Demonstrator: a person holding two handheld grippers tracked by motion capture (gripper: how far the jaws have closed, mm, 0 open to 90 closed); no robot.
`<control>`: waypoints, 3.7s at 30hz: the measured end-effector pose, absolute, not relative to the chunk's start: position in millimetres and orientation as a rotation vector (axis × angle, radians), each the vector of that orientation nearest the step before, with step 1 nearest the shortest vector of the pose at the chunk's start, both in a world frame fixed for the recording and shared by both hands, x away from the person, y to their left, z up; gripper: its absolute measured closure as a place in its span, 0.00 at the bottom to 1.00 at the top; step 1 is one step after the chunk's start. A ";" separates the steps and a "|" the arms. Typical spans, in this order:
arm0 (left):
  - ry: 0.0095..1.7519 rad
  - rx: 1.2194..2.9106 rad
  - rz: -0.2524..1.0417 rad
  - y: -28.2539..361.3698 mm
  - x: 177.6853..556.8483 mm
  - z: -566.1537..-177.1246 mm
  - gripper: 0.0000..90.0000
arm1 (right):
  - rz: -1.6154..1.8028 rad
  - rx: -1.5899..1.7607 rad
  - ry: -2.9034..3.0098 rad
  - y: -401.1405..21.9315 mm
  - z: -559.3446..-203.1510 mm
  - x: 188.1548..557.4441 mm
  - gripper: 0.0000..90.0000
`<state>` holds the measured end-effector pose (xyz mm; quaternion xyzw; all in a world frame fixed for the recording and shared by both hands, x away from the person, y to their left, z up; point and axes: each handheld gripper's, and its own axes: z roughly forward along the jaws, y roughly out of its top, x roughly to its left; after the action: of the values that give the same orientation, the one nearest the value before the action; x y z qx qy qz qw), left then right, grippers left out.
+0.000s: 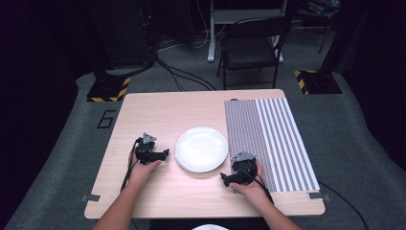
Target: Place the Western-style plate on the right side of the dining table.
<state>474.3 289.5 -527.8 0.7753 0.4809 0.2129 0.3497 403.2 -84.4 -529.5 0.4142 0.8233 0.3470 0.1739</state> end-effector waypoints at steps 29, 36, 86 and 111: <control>1.231 2.002 0.486 268.3 463.5 -510.3 0.49 | 1.009 1.235 2.198 -92.1 -516.0 394.9 0.45; 1.254 1.954 0.437 266.7 462.4 -504.0 0.51 | 1.039 1.257 2.179 -98.2 -509.1 396.9 0.51; 1.338 1.836 0.171 242.4 480.3 -492.4 0.67 | 1.163 1.415 2.147 -102.4 -493.4 441.9 0.54; 1.304 1.861 0.144 238.0 477.7 -496.4 0.64 | 1.239 1.476 2.142 -90.8 -496.2 450.7 0.52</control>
<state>477.7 238.0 -496.4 0.7423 0.5199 0.0575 0.4189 450.7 -90.8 -496.2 0.5080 0.7370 0.4265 0.1298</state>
